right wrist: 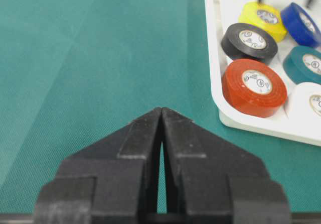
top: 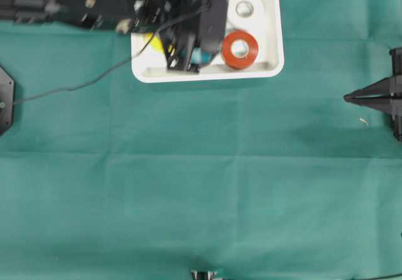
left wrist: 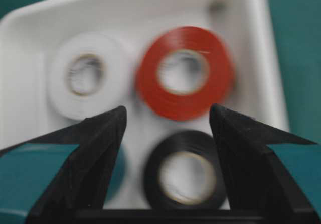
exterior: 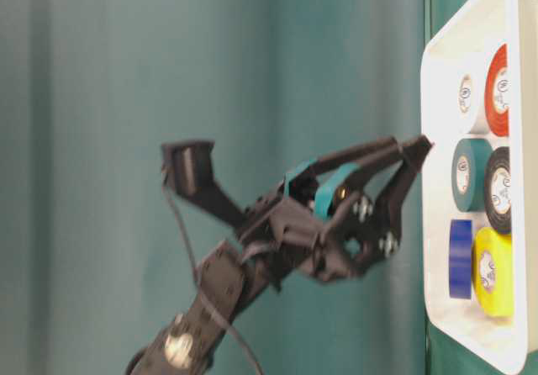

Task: Put the tape into the white case with the left arm.
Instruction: 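Release the white roll and withdraw the left gripper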

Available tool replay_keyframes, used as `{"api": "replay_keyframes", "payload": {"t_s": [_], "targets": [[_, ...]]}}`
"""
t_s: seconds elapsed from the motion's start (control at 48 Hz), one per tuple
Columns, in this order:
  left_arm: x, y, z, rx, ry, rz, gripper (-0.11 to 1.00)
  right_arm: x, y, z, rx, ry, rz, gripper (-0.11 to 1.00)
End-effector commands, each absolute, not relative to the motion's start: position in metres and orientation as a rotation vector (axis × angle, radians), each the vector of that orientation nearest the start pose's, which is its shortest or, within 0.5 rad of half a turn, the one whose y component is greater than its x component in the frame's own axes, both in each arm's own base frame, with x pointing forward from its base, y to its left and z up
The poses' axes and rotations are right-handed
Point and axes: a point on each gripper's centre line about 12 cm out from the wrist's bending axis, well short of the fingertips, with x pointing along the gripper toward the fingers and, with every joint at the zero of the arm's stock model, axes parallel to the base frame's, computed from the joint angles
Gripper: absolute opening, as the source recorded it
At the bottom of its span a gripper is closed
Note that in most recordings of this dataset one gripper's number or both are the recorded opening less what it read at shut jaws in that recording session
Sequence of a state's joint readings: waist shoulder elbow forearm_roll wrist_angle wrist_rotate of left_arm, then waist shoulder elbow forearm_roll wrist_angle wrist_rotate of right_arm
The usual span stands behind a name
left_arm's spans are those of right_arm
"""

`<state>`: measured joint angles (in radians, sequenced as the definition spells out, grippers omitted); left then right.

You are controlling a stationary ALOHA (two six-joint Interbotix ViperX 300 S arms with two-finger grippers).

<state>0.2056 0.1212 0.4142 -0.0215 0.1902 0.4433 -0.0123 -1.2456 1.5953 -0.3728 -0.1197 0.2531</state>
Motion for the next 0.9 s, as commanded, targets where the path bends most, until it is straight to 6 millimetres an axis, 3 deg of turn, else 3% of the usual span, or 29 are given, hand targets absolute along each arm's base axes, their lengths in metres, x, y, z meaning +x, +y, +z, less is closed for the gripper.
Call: {"api": "replay_keyframes", "payload": {"t_s": [0.0, 0.541, 0.874], "targets": [[0.427, 0.074, 0.211, 0.329, 0.676, 0.03, 0.67, 0.131, 0.004, 0.146, -0.114, 0.243, 0.049, -0.09], [0.377, 0.005, 0.201, 0.154, 0.595, -0.035, 0.67, 0.131, 0.004, 0.146, -0.114, 0.243, 0.049, -0.09], [0.362, -0.012, 0.193, 0.091, 0.564, -0.055, 0.66, 0.131, 0.004, 0.147, -0.112, 0.243, 0.048, -0.09]]}}
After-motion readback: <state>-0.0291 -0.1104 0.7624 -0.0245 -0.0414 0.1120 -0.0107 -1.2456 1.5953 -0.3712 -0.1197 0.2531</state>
